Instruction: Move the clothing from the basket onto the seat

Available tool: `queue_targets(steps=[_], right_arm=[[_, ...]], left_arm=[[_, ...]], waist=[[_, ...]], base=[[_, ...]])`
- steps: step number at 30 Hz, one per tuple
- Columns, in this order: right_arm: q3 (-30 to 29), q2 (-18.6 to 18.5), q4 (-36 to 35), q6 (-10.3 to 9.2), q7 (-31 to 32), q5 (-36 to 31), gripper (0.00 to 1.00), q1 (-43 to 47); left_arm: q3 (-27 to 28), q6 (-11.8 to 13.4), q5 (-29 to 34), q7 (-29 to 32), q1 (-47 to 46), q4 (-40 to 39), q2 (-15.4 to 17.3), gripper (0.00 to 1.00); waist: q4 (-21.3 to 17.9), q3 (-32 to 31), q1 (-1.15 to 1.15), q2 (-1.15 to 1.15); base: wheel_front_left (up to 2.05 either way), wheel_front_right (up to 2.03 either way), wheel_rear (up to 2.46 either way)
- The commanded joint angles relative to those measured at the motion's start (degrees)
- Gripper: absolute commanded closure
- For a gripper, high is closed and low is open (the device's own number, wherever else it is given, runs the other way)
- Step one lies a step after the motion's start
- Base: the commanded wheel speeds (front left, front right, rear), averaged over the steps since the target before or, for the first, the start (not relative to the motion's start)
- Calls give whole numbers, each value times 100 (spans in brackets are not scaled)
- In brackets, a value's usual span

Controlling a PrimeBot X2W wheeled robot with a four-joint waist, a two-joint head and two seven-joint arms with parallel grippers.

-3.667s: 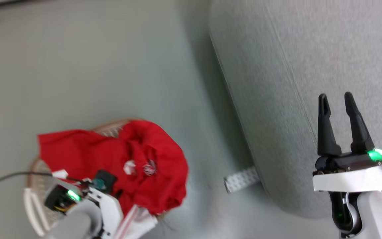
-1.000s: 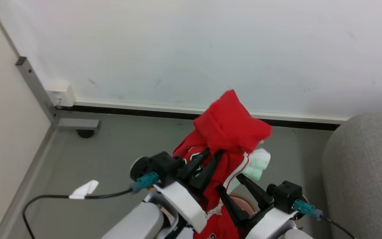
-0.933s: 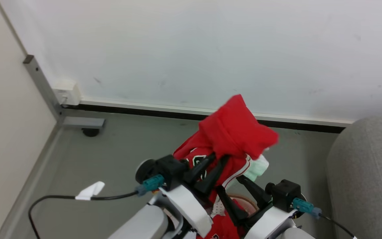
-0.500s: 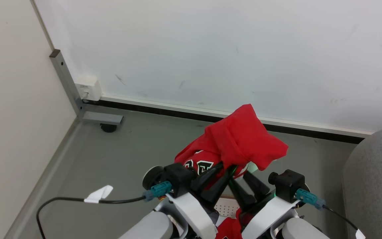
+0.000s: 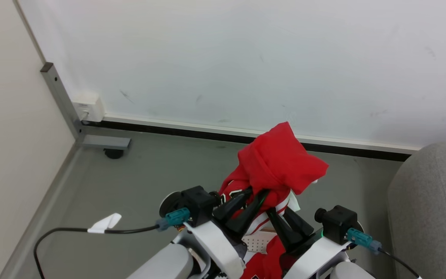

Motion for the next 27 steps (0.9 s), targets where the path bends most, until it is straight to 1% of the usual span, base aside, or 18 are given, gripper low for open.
queue_targets(steps=[1,2,3,4,5,9,13,14,18,27], right_arm=[[-35,-2,-44,-12,-4,-71,100,46],[-47,-3,-58,-12,-3,-77,100,73],[-78,0,-68,-12,-3,-81,100,102],[-116,2,-74,-12,-3,-84,100,127],[-169,5,-84,-12,-3,-83,100,143],[-323,-19,-134,-12,-3,-171,100,199],[-545,-51,-212,-12,-3,-244,100,215],[-680,-78,-268,-12,-3,-290,100,229],[-941,-132,-381,-12,-2,-407,100,211],[-1573,-295,-713,-12,-2,-726,100,323]], left_arm=[[25,10,-19,-29,44,12,48,100],[29,23,-21,-29,51,15,54,96],[35,31,-31,-23,57,21,63,67],[48,58,-42,-29,57,15,62,25],[48,65,-51,-30,57,7,57,0],[68,100,-57,-61,64,-76,61,0],[149,112,-70,-157,89,-259,80,0],[212,143,-37,-197,118,-332,117,0],[294,184,-1,-233,153,-454,192,0],[334,201,110,-275,229,-425,322,0]], waist=[[-30,-4,0,0],[-56,-7,0,0],[-85,-9,0,0],[-112,-7,0,0],[-137,-4,0,0],[-281,28,0,0],[-532,100,0,0],[-689,137,0,0],[-1081,247,0,0],[-2085,440,0,0]], base=[[0,0,0],[0,0,0],[0,0,0],[0,0,0],[0,0,0],[0,0,0],[0,0,0],[0,0,0],[0,0,0],[0,0,0]])
